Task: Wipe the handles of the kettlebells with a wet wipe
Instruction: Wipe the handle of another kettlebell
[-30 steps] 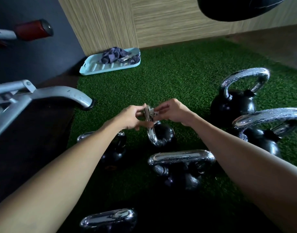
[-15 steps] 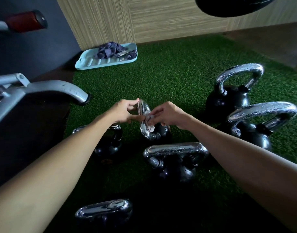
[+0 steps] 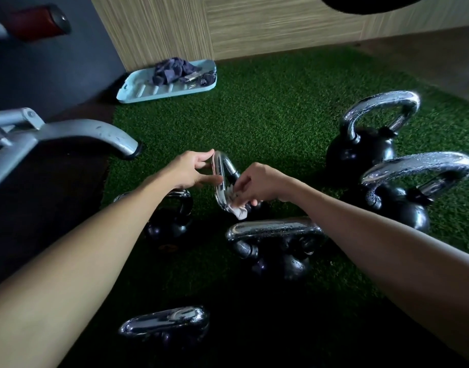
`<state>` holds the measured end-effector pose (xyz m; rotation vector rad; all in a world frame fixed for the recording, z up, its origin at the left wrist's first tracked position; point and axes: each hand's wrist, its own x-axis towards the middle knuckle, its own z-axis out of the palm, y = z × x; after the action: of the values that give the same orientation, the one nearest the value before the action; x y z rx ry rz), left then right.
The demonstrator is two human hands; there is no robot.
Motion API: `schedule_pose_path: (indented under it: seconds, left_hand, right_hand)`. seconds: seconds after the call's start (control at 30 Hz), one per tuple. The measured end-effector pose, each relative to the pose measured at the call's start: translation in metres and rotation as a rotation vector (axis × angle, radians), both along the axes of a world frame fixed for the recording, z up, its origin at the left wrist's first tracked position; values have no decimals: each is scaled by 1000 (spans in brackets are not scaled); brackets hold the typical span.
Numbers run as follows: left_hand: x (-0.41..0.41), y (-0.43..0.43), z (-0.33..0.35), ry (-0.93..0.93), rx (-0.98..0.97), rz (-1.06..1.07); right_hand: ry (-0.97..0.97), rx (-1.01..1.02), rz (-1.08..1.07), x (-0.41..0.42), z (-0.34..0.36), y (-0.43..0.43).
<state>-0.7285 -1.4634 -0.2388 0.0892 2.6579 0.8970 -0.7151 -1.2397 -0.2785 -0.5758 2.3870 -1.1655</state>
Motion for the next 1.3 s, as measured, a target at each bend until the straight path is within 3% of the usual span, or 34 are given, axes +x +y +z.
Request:
schedule_pose_path:
  seconds: [0.1, 0.3, 0.47, 0.6, 0.97, 1.3]
  left_hand:
    - [0, -2, -3, 11, -7, 12]
    - [0, -2, -1, 11, -15, 7]
    - [0, 2, 0, -5, -14, 11]
    - [2, 1, 2, -8, -29, 10]
    - [7, -8, 9, 39, -148, -18]
    - [15, -16, 5, 83, -198, -19]
  right_hand:
    - [-69, -120, -58, -3, -8, 0]
    - [-15, 339, 149, -23, -15, 6]
    - [98, 139, -28, -35, -7, 1]
    - [98, 334, 112, -40, -13, 5]
    - [180, 184, 115, -34, -31, -1]
    - [281, 390, 359, -33, -32, -5]
